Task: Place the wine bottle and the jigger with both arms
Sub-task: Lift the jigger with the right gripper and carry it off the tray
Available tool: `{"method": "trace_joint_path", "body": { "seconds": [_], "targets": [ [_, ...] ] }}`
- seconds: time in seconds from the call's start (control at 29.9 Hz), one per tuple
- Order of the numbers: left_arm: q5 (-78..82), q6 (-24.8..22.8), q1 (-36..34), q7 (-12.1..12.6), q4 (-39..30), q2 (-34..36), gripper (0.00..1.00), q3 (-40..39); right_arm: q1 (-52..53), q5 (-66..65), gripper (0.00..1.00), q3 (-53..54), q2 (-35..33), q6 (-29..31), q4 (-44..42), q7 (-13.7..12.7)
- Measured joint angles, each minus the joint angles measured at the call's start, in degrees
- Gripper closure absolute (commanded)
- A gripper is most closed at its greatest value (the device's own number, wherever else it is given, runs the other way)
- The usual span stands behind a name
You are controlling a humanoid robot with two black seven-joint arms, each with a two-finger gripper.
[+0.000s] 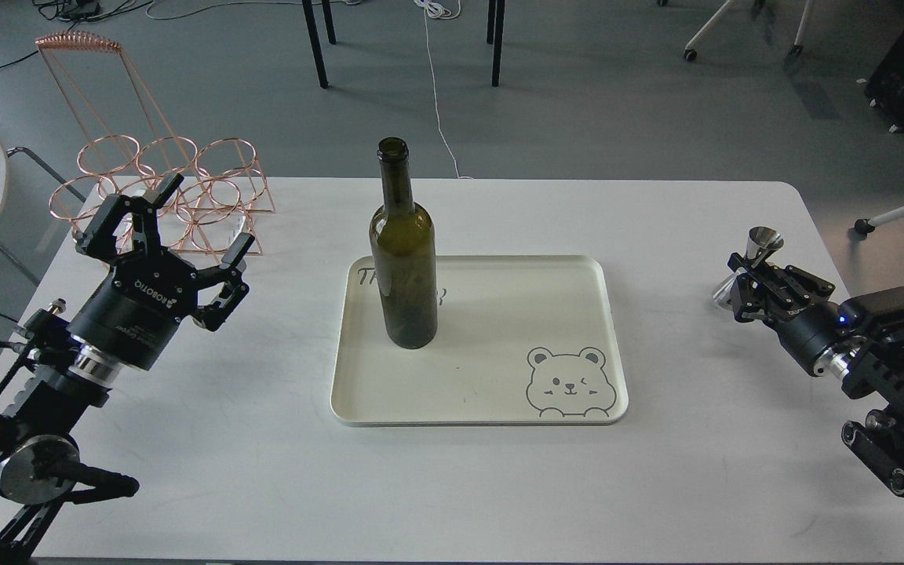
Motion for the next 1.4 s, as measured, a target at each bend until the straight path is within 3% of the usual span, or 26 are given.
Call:
{"method": "trace_joint_path", "body": {
  "seconds": [0.74,1.04,1.14,1.3,1.4],
  "targets": [
    [0.34,0.00,0.16,0.00,-0.61,-0.15,0.01,0.03,1.73,3.88,0.76,-4.32,2.27,0.00,-1.12,0.00],
    [0.34,0.00,0.12,0.00,-0.67,-0.16,0.01,0.00,1.82,3.88,0.45,-4.40,2.10,0.00,-0.88,0.00],
    [0.34,0.00,0.12,0.00,-0.67,-0.16,0.01,-0.01,1.82,3.88,0.31,-4.41,1.97,0.00,-0.78,0.01],
    [0.32,0.00,0.12,0.00,-0.67,-0.16,0.01,-0.01,1.86,3.96,0.17,-4.48,1.82,0.00,-0.23,0.00],
    [0.30,0.00,0.16,0.00,-0.67,-0.20,0.01,0.03,1.76,3.97,0.14,-4.99,1.42,0.00,1.13,0.00]
  ]
}}
